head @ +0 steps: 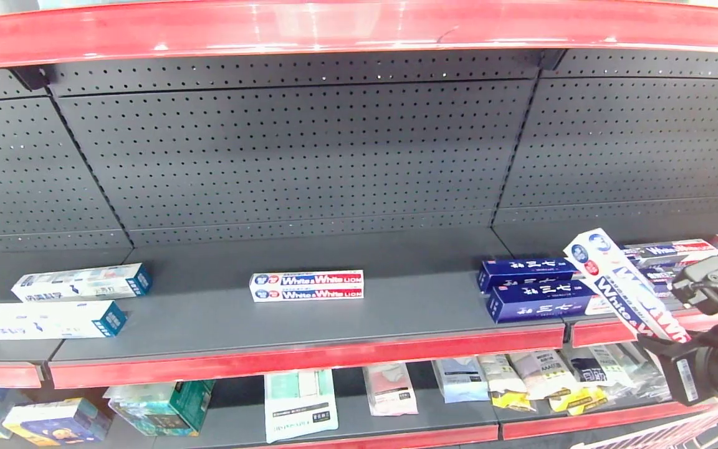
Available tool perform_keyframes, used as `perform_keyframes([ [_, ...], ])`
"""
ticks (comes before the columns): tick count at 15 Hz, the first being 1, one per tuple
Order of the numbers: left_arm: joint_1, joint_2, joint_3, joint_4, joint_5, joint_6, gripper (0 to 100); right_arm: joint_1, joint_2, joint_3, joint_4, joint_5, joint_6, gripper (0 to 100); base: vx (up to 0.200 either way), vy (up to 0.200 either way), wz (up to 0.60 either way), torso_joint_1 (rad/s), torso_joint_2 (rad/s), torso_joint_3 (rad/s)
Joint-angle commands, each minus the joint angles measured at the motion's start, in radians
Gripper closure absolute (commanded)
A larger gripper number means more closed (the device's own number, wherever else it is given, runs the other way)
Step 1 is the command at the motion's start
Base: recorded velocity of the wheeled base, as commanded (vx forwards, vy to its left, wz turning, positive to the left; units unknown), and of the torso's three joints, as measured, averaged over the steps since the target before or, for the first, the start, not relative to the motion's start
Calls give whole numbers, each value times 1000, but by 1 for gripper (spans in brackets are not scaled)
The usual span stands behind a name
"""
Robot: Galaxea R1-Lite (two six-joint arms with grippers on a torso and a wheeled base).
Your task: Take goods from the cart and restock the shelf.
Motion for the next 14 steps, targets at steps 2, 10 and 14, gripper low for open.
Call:
perform_keyframes([
  [2,-1,13,0,2,-1,0,0,-4,-117,28,1,2,3,100,0,0,0,0,0,0],
  [10,-1,636,-554,17,-4,-173,0,5,-293,96,4,76,85,100,0,0,0,0,0,0],
  [14,-41,1029,-462,-192,5,-147,0,-10,-328,83,10,63,89,100,0,0,0,0,0,0],
])
